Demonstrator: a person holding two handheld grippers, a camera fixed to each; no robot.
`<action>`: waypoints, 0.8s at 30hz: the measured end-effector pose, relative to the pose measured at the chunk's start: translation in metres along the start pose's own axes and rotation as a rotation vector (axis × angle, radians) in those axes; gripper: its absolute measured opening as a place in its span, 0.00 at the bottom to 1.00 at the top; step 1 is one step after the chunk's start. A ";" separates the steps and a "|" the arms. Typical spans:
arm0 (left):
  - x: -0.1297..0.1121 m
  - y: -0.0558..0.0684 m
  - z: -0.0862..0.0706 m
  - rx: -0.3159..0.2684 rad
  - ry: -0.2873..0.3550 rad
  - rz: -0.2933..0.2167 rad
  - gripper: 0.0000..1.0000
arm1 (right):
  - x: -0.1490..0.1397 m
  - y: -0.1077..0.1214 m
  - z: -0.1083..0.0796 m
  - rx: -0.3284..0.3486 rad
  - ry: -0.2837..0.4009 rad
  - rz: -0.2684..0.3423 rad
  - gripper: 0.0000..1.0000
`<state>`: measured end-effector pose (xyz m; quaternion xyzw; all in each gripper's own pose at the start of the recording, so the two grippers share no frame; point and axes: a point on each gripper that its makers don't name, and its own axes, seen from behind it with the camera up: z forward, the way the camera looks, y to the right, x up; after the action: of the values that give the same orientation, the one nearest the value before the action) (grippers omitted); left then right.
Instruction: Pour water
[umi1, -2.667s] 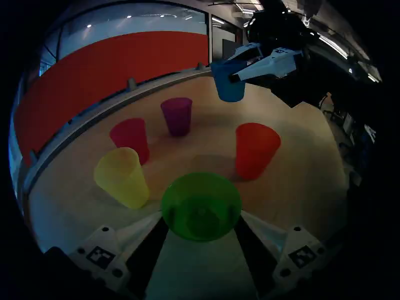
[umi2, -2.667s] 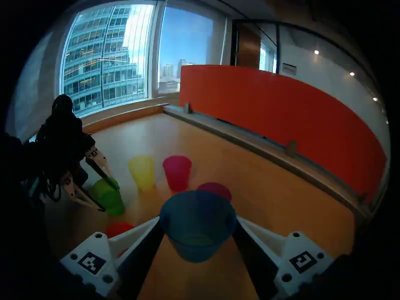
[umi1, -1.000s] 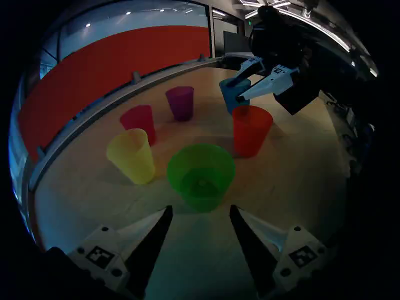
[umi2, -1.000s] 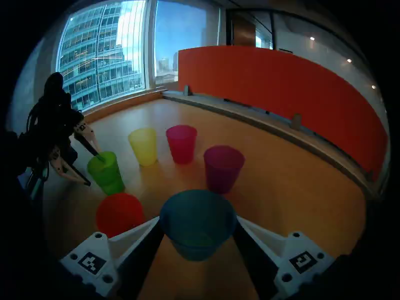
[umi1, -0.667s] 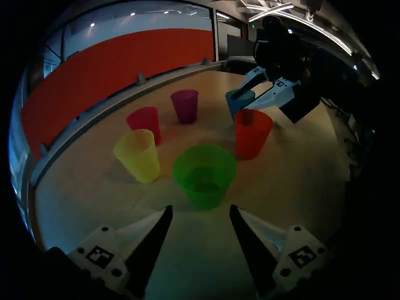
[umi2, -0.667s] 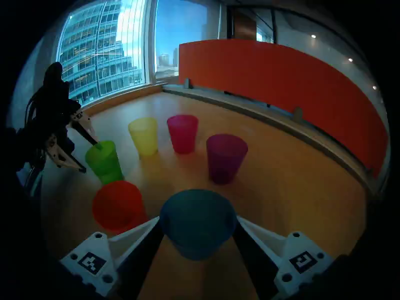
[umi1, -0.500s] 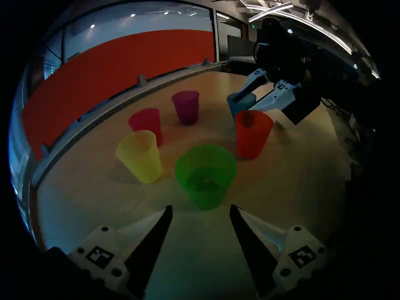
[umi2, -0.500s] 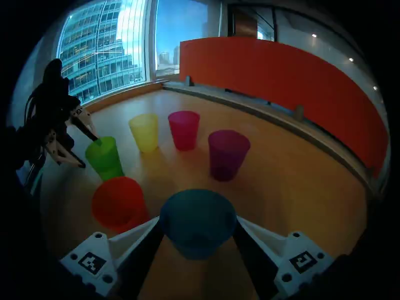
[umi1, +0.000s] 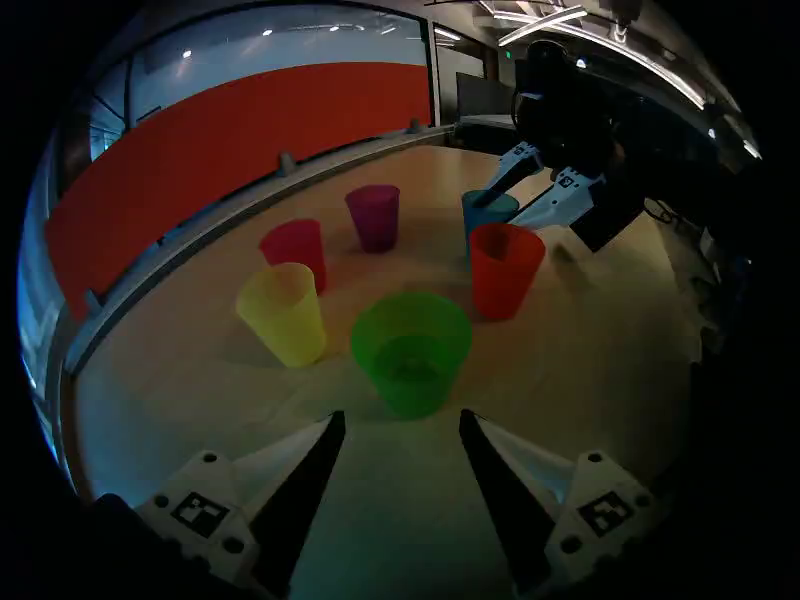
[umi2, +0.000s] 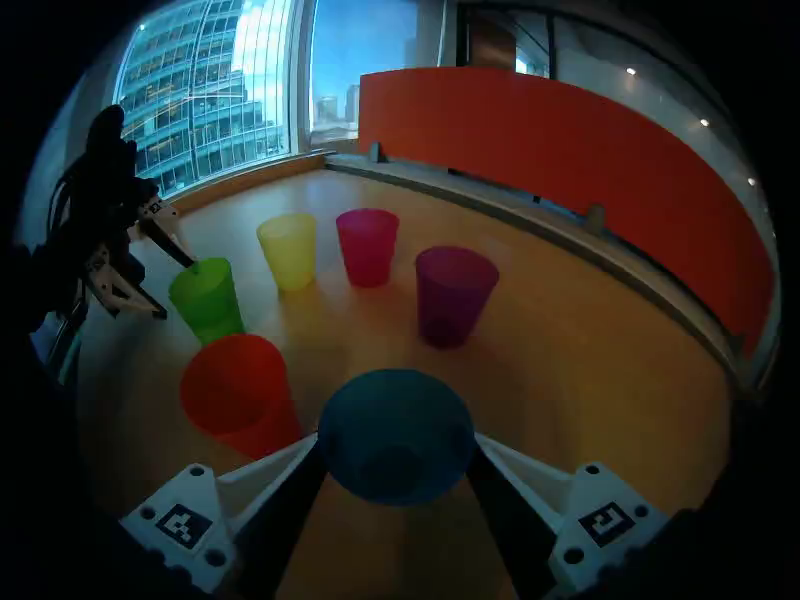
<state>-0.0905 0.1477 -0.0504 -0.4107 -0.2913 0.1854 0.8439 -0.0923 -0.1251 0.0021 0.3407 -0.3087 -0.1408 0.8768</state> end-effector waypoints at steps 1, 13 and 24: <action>0.000 0.000 0.000 0.000 0.000 0.000 0.84 | 0.000 0.000 0.000 -0.001 0.000 -0.001 0.92; 0.003 -0.001 -0.003 0.009 0.005 -0.002 0.85 | -0.001 0.001 -0.001 -0.014 -0.004 -0.014 1.00; 0.003 -0.007 -0.012 0.042 0.019 -0.022 0.84 | -0.007 0.002 -0.016 -0.032 0.001 -0.020 1.00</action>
<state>-0.0800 0.1385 -0.0497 -0.3916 -0.2836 0.1783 0.8570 -0.0872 -0.1122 -0.0087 0.3299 -0.3026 -0.1542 0.8808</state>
